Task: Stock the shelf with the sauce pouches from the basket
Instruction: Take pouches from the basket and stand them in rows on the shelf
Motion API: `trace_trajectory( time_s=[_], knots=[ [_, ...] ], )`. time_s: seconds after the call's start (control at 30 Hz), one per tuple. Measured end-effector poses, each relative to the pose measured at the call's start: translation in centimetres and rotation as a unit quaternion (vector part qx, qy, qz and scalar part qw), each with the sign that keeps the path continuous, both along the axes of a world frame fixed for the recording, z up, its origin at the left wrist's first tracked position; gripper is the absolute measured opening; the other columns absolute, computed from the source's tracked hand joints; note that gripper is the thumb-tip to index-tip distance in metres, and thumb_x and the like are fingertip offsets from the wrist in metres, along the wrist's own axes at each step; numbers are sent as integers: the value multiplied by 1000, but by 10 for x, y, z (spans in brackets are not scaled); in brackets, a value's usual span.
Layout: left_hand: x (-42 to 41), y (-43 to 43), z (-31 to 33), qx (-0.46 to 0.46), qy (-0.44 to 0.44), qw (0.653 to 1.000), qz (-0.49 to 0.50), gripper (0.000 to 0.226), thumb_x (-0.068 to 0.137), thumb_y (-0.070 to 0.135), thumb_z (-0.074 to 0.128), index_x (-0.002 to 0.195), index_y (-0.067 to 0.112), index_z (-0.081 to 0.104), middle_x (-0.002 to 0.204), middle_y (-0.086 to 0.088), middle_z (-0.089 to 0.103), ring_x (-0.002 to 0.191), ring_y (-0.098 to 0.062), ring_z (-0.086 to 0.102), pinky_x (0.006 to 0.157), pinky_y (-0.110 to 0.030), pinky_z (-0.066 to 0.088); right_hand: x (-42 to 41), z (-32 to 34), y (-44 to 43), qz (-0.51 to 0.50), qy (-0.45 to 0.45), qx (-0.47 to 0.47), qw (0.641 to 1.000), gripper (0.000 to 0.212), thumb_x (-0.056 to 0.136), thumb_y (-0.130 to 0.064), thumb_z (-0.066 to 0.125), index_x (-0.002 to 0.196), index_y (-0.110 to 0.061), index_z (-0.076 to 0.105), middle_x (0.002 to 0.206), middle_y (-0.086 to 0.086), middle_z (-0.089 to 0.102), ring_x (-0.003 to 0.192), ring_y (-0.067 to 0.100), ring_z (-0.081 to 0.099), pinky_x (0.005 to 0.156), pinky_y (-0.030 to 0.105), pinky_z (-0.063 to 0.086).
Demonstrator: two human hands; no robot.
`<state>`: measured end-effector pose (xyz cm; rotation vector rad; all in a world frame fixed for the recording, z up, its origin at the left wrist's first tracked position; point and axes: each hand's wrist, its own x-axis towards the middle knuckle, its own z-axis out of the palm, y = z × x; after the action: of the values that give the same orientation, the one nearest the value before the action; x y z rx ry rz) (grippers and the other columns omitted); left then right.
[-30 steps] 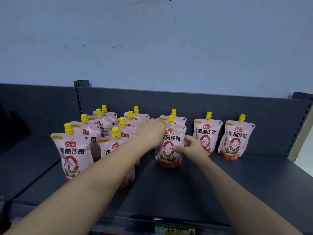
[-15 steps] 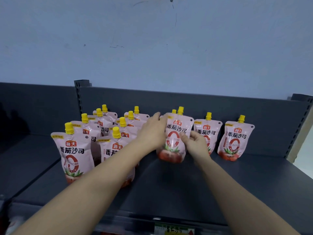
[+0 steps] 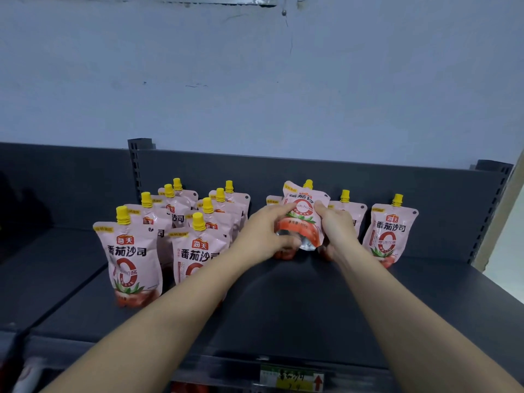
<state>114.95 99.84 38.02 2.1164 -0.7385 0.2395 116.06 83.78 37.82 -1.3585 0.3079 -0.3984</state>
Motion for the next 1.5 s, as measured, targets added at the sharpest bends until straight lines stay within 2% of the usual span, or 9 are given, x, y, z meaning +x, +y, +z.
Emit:
trace_trajectory(
  time_s=[0.23, 0.43, 0.6, 0.7, 0.8, 0.9, 1.1, 1.33, 1.5],
  knots=[
    [-11, -4, 0, -9, -91, 994, 62, 53, 82, 20, 71, 133, 24, 56, 125, -3, 59, 117, -19, 51, 93, -21, 35, -2, -5, 7, 11, 12, 0, 1000, 21, 94, -27, 59, 82, -10, 63, 89, 14, 72, 88, 32, 71, 88, 52, 55],
    [-9, -2, -2, 3, -64, 997, 52, 67, 70, 39, 80, 132, 28, 56, 117, 3, 53, 112, -12, 49, 93, -24, 38, -5, -4, 2, 19, 19, -1, 1000, 18, 94, -26, 60, 86, -10, 63, 90, 12, 72, 86, 30, 71, 87, 51, 56],
    [-8, -4, -11, 61, -88, 992, 71, 68, 79, 28, 74, 140, 28, 44, 129, 2, 43, 119, -17, 46, 92, -25, 39, -7, -9, 1, 37, 19, -10, 999, 15, 94, -25, 60, 88, -13, 66, 89, 9, 74, 86, 28, 72, 87, 49, 57],
    [-10, -5, -14, -22, -41, 997, 61, 82, 70, 24, 82, 137, 34, 37, 126, 6, 45, 114, -10, 49, 93, -26, 46, -4, -9, -1, 34, 7, -6, 999, 15, 94, -24, 60, 88, -12, 66, 92, 9, 75, 86, 28, 72, 86, 48, 57],
    [-11, -5, -16, -165, 83, 981, 60, 75, 65, 10, 86, 119, 30, 37, 102, 13, 57, 90, 1, 57, 71, -14, 51, 0, -9, -3, 34, -3, 19, 999, 16, 95, -24, 59, 89, -11, 67, 95, 10, 75, 87, 29, 72, 88, 50, 56],
    [-9, -8, -19, -230, 224, 947, 20, 39, 73, 2, 79, 105, 12, 59, 105, -7, 68, 86, -16, 68, 68, -27, 60, 2, -9, -4, 34, -8, 23, 999, 15, 94, -25, 60, 89, -13, 67, 91, 7, 75, 88, 29, 72, 88, 51, 56],
    [-4, -11, -21, -191, 178, 965, 34, 53, 69, -3, 79, 114, 21, 64, 107, 2, 70, 100, -15, 65, 85, -33, 55, 5, -10, -5, 36, -15, 16, 999, 16, 95, -27, 59, 92, -14, 68, 94, 6, 75, 89, 26, 72, 89, 50, 56],
    [1, -8, -23, -193, 203, 960, 6, 46, 72, -7, 74, 108, 20, 64, 103, 0, 71, 95, -17, 67, 79, -34, 59, 6, -12, -7, 41, -35, 15, 998, 17, 96, -27, 57, 94, -14, 68, 96, 7, 76, 90, 26, 72, 89, 50, 56],
    [3, -9, -26, -261, 280, 922, -58, 34, 81, -12, 65, 110, 5, 61, 97, -6, 70, 87, -16, 68, 64, -23, 59, 8, -8, -10, 40, -48, 33, 997, 16, 96, -25, 57, 93, -13, 67, 99, 10, 75, 93, 28, 72, 89, 52, 55]
  ],
)
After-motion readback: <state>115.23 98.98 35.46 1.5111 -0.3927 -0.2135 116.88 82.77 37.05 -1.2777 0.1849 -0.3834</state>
